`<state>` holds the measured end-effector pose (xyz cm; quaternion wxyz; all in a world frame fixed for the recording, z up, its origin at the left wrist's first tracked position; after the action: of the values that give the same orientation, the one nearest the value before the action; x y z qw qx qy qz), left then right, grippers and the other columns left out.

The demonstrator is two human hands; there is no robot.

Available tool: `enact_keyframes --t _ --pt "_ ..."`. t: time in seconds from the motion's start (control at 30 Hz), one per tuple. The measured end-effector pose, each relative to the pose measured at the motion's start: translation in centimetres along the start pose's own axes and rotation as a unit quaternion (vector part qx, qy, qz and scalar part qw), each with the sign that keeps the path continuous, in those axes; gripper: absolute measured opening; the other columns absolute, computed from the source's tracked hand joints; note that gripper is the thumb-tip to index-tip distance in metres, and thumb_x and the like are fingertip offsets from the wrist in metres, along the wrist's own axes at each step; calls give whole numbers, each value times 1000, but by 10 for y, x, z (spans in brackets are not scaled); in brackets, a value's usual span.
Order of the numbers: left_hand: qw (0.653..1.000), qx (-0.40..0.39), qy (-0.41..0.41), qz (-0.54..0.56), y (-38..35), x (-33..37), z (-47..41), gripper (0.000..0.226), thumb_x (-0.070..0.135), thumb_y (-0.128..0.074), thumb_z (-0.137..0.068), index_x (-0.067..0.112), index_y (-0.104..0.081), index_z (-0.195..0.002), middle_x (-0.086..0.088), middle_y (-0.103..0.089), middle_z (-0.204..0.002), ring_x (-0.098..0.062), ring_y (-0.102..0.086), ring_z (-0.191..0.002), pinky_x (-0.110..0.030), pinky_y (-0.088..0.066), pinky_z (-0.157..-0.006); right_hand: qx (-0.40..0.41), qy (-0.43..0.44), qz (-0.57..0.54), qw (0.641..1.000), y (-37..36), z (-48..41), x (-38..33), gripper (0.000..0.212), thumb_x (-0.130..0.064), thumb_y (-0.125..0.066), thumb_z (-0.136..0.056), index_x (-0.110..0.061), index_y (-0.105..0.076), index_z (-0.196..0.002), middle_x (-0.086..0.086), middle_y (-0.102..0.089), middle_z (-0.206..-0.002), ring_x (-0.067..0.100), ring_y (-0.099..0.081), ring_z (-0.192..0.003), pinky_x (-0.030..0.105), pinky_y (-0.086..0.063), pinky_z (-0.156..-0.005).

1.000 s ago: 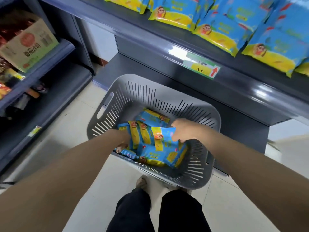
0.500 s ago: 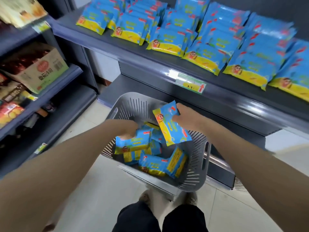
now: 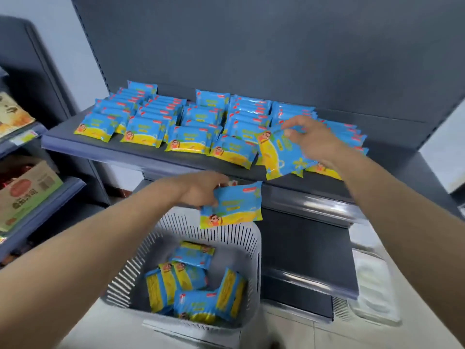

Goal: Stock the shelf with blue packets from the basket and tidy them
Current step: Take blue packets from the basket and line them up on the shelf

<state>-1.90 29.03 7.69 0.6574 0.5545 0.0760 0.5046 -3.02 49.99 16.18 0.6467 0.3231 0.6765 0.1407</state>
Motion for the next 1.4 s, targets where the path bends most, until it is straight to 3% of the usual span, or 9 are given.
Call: enact_keyframes --t 0.13,0.2,0.27,0.43,0.57,0.77,0.97,1.23,1.4 --pt "993 69 -91 -41 26 74 -28 21 10 -60 -84 21 -50 -98 12 -47 -81 -12 -47 -80 -9 -33 -56 -20 -39 10 999 74 2 37 44 -10 -75 -76 -28 -53 -110 6 -57 -102 11 -52 -70 15 -49 -58" --pt "990 74 -115 -29 29 103 -45 23 9 -60 -84 19 -53 -104 8 -52 -91 -13 -50 -88 -16 -35 -67 -39 -48 92 994 102 4 56 74 0 -72 -73 -28 -38 -132 12 -53 -122 24 -56 -90 37 -52 -85" --pt "988 73 -134 -38 28 127 -60 17 9 -60 -85 18 -52 -97 4 -54 -91 -17 -52 -88 -25 -37 -70 -39 -52 189 980 121 5 77 85 0 -74 -71 -20 -28 -140 11 -49 -128 29 -54 -107 41 -46 -95" --pt "985 68 -139 -76 13 162 -93 17 10 -58 -86 18 -54 -100 -3 -57 -97 -19 -51 -87 -27 -39 -70 -106 -42 322 940 109 7 128 40 -16 -77 -72 -6 -58 -106 3 -53 -98 18 -49 -94 28 -37 -78" --pt "984 77 -137 -80 11 172 -108 19 10 -57 -87 15 -55 -105 5 -52 -94 -13 -47 -85 -22 -31 -66 -131 -34 289 948 100 -5 152 45 -16 -78 -71 -7 -59 -112 0 -52 -102 14 -48 -96 29 -41 -89" --pt "987 79 -122 -66 16 176 -124 21 10 -56 -87 13 -55 -108 6 -50 -94 -13 -47 -86 -20 -30 -64 -143 -4 316 938 94 -37 167 30 -20 -76 -73 -20 -49 -86 -1 -48 -86 20 -44 -81 28 -33 -66" --pt "991 67 -90 -66 21 174 -144 22 14 -57 -88 18 -54 -109 -5 -59 -107 -23 -56 -98 -37 -47 -85 -142 -3 337 931 103 -70 178 25 -22 -76 -73 -15 -58 -89 7 -59 -95 25 -53 -87 37 -44 -74" --pt "989 85 -80 -95 18 186 -177 23 15 -57 -88 16 -54 -111 -6 -59 -105 -22 -53 -93 -29 -41 -73 -96 6 344 934 116 -87 183 37 -31 -79 -69 -17 -53 -92 -2 -49 -91 20 -46 -82 30 -34 -65" --pt "985 103 -93 -101 10 199 -205 32 14 -57 -86 18 -53 -118 -10 -60 -113 -28 -56 -102 -28 -38 -73 -88 -14 339 937 129 -82 191 33 -34 -76 -72 -18 -50 -85 6 -54 -101 25 -50 -96 34 -44 -79"
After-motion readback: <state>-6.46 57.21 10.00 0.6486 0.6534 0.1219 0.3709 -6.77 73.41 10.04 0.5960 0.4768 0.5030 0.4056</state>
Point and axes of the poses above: each hand's wrist, its own z-axis away from the middle knuckle, its own y-axis out of the back of the hand, x = y × z, the point moved 10 cm from there along -z, towards the middle knuckle
